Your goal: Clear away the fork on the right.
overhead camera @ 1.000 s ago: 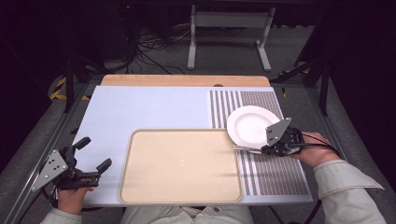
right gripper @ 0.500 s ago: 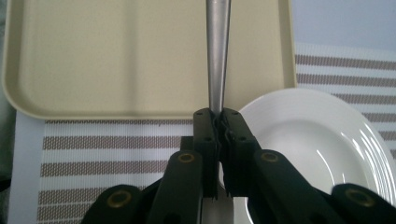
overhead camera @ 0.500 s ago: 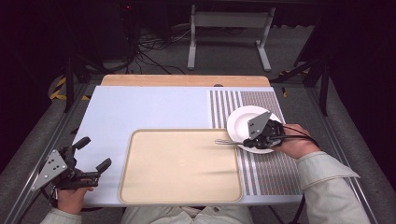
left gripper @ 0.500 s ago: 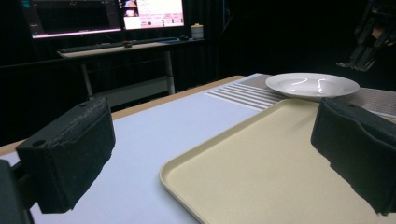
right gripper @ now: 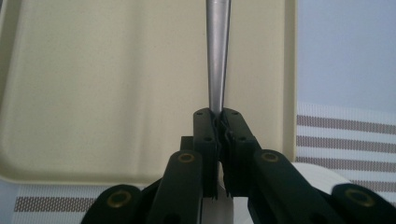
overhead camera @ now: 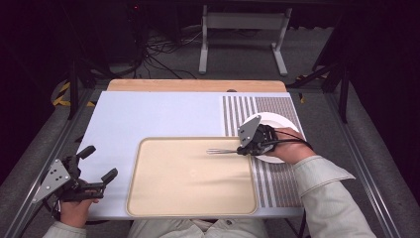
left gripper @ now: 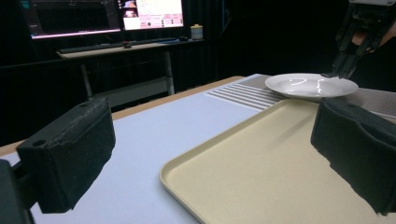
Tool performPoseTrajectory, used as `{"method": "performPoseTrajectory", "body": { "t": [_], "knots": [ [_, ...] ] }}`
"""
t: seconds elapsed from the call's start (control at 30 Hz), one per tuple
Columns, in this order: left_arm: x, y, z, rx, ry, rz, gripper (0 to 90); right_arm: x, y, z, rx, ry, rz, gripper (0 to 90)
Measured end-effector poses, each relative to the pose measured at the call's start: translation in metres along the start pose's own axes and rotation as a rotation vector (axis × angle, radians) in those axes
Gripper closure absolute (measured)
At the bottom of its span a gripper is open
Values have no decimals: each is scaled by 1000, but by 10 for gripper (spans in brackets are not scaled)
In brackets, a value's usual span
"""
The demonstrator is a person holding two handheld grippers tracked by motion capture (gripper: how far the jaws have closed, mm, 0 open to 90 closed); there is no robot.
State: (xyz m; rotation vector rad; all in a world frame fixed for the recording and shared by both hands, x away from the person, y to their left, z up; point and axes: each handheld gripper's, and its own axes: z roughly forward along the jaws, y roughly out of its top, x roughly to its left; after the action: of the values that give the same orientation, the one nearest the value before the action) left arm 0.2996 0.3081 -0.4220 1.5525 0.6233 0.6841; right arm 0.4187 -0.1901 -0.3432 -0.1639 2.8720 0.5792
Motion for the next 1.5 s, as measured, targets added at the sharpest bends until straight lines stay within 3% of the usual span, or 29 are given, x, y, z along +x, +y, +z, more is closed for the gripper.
{"method": "performPoseTrajectory", "body": {
  "t": [0.27, 0.7, 1.5],
  "knots": [
    [0, 0, 0, -1, -2, -3, 6, -6, 16, 13, -4, 17, -28, 859],
    [0, 0, 0, -2, -5, -1, 6, -17, 29, 35, 16, 44, -34, 859],
    [0, 0, 0, 1, -6, -2, 6, -30, 34, 74, 65, 109, -18, 858]
  ]
}}
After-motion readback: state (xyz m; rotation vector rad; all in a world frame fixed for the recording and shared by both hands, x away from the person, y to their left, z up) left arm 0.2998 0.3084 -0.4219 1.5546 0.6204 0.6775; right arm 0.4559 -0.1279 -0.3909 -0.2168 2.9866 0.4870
